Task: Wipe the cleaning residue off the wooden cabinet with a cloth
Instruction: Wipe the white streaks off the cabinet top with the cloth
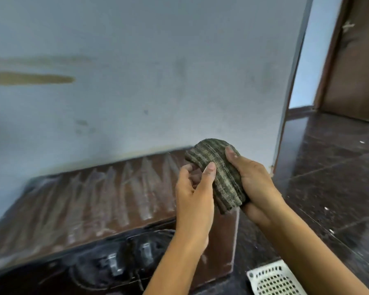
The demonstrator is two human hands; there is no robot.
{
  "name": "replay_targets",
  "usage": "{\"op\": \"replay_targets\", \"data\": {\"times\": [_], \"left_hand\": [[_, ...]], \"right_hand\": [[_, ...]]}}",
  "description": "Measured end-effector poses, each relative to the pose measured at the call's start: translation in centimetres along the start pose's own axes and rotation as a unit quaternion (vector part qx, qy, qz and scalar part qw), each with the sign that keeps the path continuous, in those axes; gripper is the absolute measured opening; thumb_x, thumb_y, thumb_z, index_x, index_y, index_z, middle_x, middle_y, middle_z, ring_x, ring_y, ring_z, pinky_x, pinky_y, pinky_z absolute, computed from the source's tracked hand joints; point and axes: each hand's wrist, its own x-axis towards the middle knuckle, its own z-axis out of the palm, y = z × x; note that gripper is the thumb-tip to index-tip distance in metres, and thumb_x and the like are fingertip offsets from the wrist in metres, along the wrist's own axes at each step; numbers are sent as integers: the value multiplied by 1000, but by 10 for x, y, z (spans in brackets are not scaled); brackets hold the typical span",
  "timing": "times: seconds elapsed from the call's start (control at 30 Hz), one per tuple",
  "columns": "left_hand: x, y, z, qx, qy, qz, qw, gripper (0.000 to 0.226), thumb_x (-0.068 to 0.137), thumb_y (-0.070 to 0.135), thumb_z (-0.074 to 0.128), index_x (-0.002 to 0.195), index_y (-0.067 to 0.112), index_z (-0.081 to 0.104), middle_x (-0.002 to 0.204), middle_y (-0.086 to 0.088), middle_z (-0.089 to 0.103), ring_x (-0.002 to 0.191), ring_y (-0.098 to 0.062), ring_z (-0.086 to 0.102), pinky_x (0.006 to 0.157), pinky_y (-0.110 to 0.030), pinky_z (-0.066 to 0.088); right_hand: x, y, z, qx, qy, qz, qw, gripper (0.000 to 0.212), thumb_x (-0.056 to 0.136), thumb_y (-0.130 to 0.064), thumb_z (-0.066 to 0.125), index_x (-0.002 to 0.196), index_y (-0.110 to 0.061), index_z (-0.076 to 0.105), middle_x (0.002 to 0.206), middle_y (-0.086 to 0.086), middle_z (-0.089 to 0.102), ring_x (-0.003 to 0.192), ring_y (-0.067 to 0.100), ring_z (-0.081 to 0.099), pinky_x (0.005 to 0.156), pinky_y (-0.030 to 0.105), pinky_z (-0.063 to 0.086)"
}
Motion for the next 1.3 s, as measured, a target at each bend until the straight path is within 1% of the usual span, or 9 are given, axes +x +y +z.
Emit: {"op": "replay_targets", "data": {"times": [0.5, 0.67, 0.9, 1.0, 1.07, 1.1, 1.17, 1.23, 1.3], "left_hand": [[-84, 176, -167, 84, 125, 122, 981, 16, 91, 15, 57, 99, 8, 68, 89, -10, 74, 86, -23, 70, 77, -39, 55], [-83, 165, -225, 185, 201, 47, 961, 21, 93, 24, 55, 85, 8, 68, 81, -12, 71, 74, -25, 68, 73, -46, 55], [-83, 112, -319, 272, 212, -89, 934, 31, 85, 42, 63, 78, 12, 57, 63, -5, 48, 58, -13, 49, 53, -21, 36], [-77, 98, -353, 295, 210, -120, 925, 37, 84, 48, 61, 74, 13, 53, 72, -6, 43, 69, -16, 40, 58, -26, 32], [-71, 95, -369, 305, 248, -95, 915, 40, 87, 45, 59, 73, 8, 60, 65, -16, 50, 70, -24, 55, 65, -28, 35], [-66, 95, -375, 309, 279, -82, 906, 41, 88, 46, 56, 84, 6, 64, 92, -30, 55, 99, -28, 61, 70, -28, 37], [-58, 95, -385, 303, 338, -55, 889, 49, 90, 52, 47, 97, 5, 60, 87, -12, 59, 88, -15, 59, 71, -27, 39], [-47, 93, -394, 275, 373, -38, 885, 60, 92, 56, 36, 111, 3, 56, 101, -11, 60, 87, -10, 55, 74, -30, 40], [-33, 91, -404, 207, 384, -78, 896, 68, 92, 61, 27, 136, 11, 44, 131, -7, 52, 115, -17, 51, 96, -37, 36]], "right_hand": [[-94, 3, 213, 26, -210, 30, 977, 23, 83, -10, 67, 106, -9, 64, 100, 14, 72, 92, 28, 68, 85, 43, 54], [-102, 55, 252, -13, -196, 119, 973, 13, 91, -11, 57, 100, -14, 66, 89, 11, 72, 82, 28, 68, 63, 36, 57], [-92, 136, 267, -100, -174, 252, 946, 25, 85, -1, 55, 108, -3, 61, 103, 23, 67, 87, 34, 64, 70, 40, 51], [-81, 161, 276, -122, -155, 273, 942, 34, 83, -3, 59, 117, -1, 56, 108, 25, 65, 96, 38, 64, 77, 45, 52], [-74, 171, 279, -121, -153, 257, 946, 31, 83, -4, 61, 114, -4, 58, 105, 22, 67, 97, 37, 65, 81, 46, 53], [-71, 176, 282, -120, -154, 241, 951, 27, 84, -6, 63, 110, -8, 61, 103, 18, 69, 95, 35, 66, 81, 45, 53], [-67, 185, 290, -163, -154, 174, 959, 19, 85, -14, 67, 103, -20, 65, 100, 5, 71, 92, 22, 68, 81, 39, 55], [-64, 191, 301, -294, -150, 28, 944, 23, 85, -25, 67, 107, -31, 64, 103, -11, 68, 97, 10, 63, 82, 28, 48], [-61, 200, 315, -398, -151, -129, 896, 37, 86, -33, 64, 123, -31, 59, 113, -14, 61, 108, 8, 54, 90, 23, 40]]}}
